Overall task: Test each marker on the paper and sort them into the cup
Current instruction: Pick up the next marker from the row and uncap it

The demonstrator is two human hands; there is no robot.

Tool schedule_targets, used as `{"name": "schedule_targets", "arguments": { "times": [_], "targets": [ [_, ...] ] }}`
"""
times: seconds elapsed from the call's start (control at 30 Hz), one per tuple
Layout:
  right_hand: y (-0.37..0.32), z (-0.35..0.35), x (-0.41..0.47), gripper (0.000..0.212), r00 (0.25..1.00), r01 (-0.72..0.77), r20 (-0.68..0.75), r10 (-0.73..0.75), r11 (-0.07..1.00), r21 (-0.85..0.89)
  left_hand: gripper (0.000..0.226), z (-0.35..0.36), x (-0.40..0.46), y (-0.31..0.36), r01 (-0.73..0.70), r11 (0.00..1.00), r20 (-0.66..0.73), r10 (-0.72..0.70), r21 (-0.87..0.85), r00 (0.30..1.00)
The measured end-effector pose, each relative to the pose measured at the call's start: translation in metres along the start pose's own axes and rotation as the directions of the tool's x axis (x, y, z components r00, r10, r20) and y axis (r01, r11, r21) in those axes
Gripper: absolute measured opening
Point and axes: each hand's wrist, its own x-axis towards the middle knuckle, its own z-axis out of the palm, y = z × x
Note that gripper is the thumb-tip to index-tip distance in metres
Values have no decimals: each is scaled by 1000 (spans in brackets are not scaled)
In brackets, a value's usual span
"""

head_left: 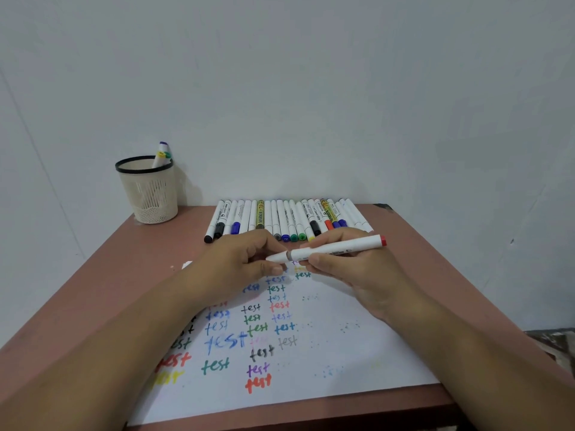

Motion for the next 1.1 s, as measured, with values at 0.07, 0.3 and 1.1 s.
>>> {"name": "schedule_targets", "arguments": {
  "times": [0.07,0.3,1.1],
  "targets": [
    [0,1,0,33,1000,11,11,-11,999,-48,18,1,-1,4,9,1000,19,-8,-11,1000],
    [2,0,0,18,999,23,33,-23,1000,17,19,2,-3,6,1,1000,11,-1,20,1000],
    [-59,-116,-60,30,913,-326,-408,23,643,-693,70,71,8,126,-125,942,84,104,312,991]
  ]
}}
